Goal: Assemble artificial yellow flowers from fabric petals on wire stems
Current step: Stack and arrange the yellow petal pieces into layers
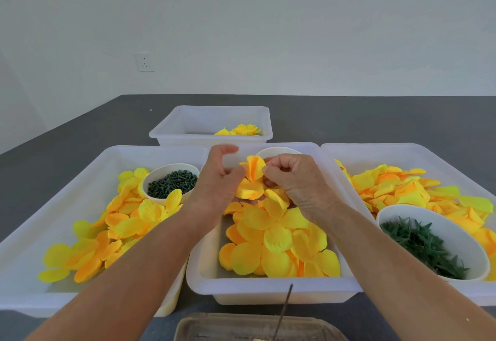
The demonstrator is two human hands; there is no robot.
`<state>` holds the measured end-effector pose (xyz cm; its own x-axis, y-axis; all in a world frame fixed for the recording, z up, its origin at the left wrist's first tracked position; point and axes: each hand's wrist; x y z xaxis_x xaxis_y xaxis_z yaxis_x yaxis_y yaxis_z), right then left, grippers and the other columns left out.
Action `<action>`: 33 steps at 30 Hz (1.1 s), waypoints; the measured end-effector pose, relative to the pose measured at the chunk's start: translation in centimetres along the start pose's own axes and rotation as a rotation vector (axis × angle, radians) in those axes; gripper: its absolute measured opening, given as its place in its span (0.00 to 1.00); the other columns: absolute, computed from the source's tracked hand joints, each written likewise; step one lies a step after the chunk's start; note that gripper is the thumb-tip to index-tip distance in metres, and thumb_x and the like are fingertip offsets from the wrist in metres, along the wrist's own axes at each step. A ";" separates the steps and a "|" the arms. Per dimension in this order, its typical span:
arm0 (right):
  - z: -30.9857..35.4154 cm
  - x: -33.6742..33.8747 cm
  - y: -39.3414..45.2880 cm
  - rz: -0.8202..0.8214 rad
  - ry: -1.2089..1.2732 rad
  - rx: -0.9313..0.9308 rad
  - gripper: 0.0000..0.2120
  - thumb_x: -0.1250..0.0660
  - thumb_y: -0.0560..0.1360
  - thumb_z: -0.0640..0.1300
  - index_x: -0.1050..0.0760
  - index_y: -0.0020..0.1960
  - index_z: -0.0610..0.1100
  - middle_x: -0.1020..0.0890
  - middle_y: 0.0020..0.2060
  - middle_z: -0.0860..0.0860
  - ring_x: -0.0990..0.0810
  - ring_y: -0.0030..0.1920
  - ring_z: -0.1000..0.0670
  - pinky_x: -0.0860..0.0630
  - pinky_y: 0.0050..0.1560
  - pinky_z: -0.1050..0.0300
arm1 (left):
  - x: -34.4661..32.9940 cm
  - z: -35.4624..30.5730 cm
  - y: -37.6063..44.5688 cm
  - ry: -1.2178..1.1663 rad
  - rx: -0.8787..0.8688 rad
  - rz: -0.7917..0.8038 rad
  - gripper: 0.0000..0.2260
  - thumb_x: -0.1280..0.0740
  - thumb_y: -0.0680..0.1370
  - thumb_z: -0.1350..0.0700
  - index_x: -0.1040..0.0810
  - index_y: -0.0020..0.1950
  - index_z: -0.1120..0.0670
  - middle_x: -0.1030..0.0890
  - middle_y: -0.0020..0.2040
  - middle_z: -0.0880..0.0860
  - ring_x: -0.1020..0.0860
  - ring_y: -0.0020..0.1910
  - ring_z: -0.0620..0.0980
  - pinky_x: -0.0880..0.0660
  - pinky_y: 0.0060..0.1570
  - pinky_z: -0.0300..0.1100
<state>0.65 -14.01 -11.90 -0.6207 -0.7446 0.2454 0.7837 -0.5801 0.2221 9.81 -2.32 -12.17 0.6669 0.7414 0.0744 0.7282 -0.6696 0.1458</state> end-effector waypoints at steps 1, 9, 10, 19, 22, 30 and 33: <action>0.0 0.0 0.1 -0.020 0.020 -0.018 0.09 0.34 0.74 0.38 0.22 0.36 0.44 0.19 0.30 0.51 0.23 0.29 0.61 0.28 0.28 0.70 | 0.1 0.0 0.0 0.065 -0.050 -0.001 0.17 0.42 0.80 0.64 0.33 0.62 0.43 0.25 0.41 0.73 0.23 0.38 0.71 0.21 0.40 0.62; 0.0 0.0 0.3 -0.048 0.123 -0.043 0.10 0.34 0.73 0.36 0.24 0.33 0.41 0.18 0.36 0.51 0.23 0.32 0.58 0.25 0.32 0.68 | -0.2 -0.2 -0.1 0.091 -0.088 -0.052 0.12 0.42 0.78 0.65 0.20 0.44 0.54 0.22 0.35 0.61 0.22 0.30 0.53 0.20 0.32 0.45; 0.0 0.0 0.3 -0.040 0.116 -0.029 0.09 0.34 0.73 0.35 0.24 0.34 0.40 0.17 0.40 0.50 0.23 0.34 0.57 0.25 0.33 0.68 | -0.2 -0.1 -0.1 0.065 -0.070 -0.057 0.10 0.39 0.77 0.64 0.20 0.42 0.56 0.20 0.35 0.59 0.21 0.29 0.51 0.21 0.31 0.44; 0.7 0.0 -0.4 -0.030 -0.015 0.149 0.07 0.34 0.72 0.34 0.23 0.36 0.39 0.18 0.48 0.52 0.22 0.48 0.57 0.25 0.49 0.60 | 0.1 0.3 0.3 0.113 -0.012 -0.131 0.16 0.37 0.75 0.66 0.17 0.36 0.49 0.18 0.35 0.52 0.23 0.31 0.47 0.24 0.30 0.40; 0.8 0.0 -0.5 -0.035 -0.008 0.174 0.02 0.31 0.73 0.37 0.20 0.41 0.39 0.19 0.45 0.46 0.22 0.44 0.53 0.24 0.47 0.56 | -0.1 -0.4 0.0 -0.046 0.058 -0.088 0.06 0.29 0.71 0.52 0.17 0.39 0.54 0.17 0.35 0.53 0.20 0.32 0.48 0.22 0.30 0.41; 0.1 0.5 0.1 -0.184 0.024 0.196 0.11 0.31 0.70 0.29 0.23 0.37 0.44 0.19 0.34 0.42 0.21 0.35 0.46 0.21 0.41 0.53 | -0.2 -0.5 -0.2 -0.026 0.090 -0.125 0.17 0.29 0.65 0.43 0.18 0.42 0.56 0.17 0.41 0.57 0.19 0.39 0.52 0.20 0.38 0.45; 0.1 1.1 0.6 -0.286 0.143 0.171 0.15 0.30 0.69 0.29 0.28 0.40 0.48 0.22 0.34 0.51 0.23 0.33 0.56 0.25 0.35 0.66 | 0.1 -0.2 0.4 -0.121 0.144 -0.215 0.10 0.32 0.76 0.50 0.19 0.39 0.54 0.17 0.40 0.53 0.19 0.42 0.52 0.20 0.45 0.48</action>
<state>0.49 -15.15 -11.41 -0.7951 -0.6062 0.0188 0.5563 -0.7166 0.4207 10.14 -2.47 -11.88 0.5020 0.8626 -0.0623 0.8644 -0.5028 0.0029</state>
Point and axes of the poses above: each hand's wrist, its own y-axis towards the middle knuckle, its own x-axis out of the back of the hand, z = x × y
